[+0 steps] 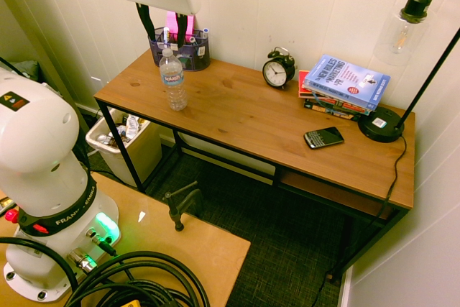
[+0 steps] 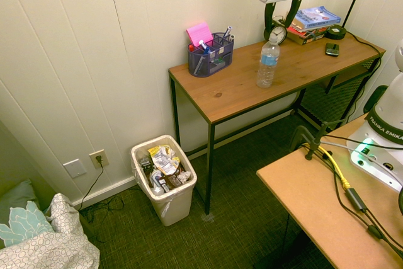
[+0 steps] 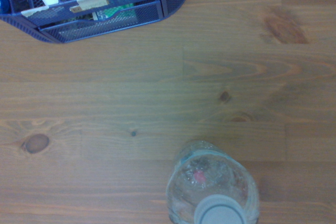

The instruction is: Throw the bottle in the trash bin

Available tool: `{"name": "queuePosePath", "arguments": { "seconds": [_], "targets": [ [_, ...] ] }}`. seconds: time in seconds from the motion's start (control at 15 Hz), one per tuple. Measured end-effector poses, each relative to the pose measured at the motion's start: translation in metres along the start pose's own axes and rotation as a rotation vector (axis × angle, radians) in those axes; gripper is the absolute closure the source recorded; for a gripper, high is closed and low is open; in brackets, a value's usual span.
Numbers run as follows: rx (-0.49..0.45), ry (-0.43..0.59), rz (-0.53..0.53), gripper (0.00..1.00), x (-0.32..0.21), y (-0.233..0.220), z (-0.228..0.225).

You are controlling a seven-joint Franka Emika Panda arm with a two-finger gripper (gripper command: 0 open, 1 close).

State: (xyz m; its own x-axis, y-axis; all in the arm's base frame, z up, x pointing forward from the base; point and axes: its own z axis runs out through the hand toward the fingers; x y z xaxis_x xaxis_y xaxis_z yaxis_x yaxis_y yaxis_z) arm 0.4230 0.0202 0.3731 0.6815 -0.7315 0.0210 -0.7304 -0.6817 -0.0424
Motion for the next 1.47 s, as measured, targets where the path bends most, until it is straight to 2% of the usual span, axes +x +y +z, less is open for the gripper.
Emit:
{"name": "queuePosePath", "arguments": {
  "seconds": [0.4,1.0,1.07,1.47],
  "targets": [
    [-0.019,-0.014,-0.010,0.00,0.000,0.002,0.013],
    [-0.049,-0.057,-0.070,0.00,0.001,-0.004,0.078],
    [-0.047,-0.055,-0.075,1.00,0.001,-0.005,0.083],
    [-0.035,-0.039,-0.100,1.00,0.005,-0.007,0.092]
  ]
}}
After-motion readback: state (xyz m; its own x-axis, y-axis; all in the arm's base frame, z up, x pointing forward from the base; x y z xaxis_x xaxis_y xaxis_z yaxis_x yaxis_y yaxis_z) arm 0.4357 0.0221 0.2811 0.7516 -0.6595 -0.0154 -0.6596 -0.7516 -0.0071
